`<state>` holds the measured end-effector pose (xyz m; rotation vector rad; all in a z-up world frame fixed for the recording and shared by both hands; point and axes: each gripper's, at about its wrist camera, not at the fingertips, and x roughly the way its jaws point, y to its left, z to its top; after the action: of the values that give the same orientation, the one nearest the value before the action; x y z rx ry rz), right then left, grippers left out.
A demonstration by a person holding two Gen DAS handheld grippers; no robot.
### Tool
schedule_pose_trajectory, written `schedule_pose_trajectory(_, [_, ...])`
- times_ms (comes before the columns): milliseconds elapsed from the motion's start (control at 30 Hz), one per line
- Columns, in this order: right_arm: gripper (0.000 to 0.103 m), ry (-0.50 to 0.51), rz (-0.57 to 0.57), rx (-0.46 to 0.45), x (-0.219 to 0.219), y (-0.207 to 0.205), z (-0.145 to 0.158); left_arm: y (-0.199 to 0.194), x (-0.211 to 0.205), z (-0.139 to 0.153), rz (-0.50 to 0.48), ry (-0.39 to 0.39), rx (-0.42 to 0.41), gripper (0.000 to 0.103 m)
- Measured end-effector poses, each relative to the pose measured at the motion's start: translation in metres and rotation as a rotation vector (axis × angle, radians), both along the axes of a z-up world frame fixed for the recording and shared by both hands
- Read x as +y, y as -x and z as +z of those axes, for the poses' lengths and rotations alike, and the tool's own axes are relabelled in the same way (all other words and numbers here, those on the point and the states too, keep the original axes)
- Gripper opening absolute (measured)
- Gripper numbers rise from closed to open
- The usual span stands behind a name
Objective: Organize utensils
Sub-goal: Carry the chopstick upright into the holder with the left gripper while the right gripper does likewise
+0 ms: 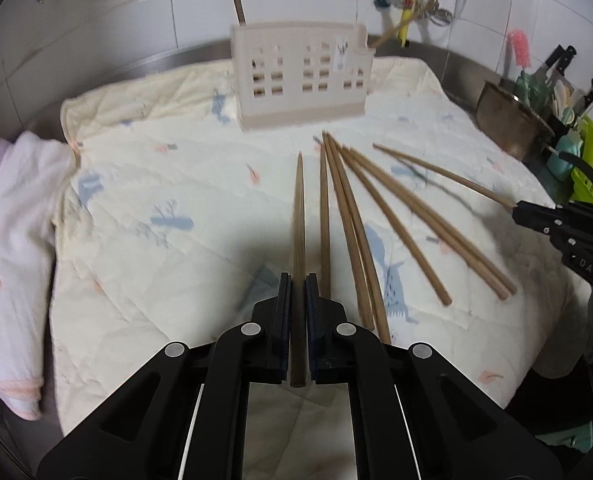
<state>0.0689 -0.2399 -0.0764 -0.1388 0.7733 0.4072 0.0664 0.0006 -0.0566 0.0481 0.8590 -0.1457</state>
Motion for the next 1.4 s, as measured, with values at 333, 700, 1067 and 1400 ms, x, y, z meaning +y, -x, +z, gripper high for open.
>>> schedule_pose_trajectory(333, [0.007,-0.025,0.01,-0.146,0.008,-0.015,0.064,-0.015,0.001,0.049,-0.003,0.025,-0.099,0.006])
schedule_pose_trajectory(700, [0.007,-0.035,0.061,-0.158,0.022,-0.067,0.118,-0.053,0.002,0.088,-0.023,0.037,-0.122,0.006])
schedule_pose_trajectory(1067, [0.007,-0.038,0.081,-0.144,0.022,-0.116,0.178,-0.084,-0.002,0.141,-0.051,0.019,-0.18,0.006])
schedule_pose_trajectory(1400, [0.007,-0.076,0.071,-0.229,0.028,-0.15,0.229,-0.11,-0.004,0.211,-0.043,0.032,-0.317,0.006])
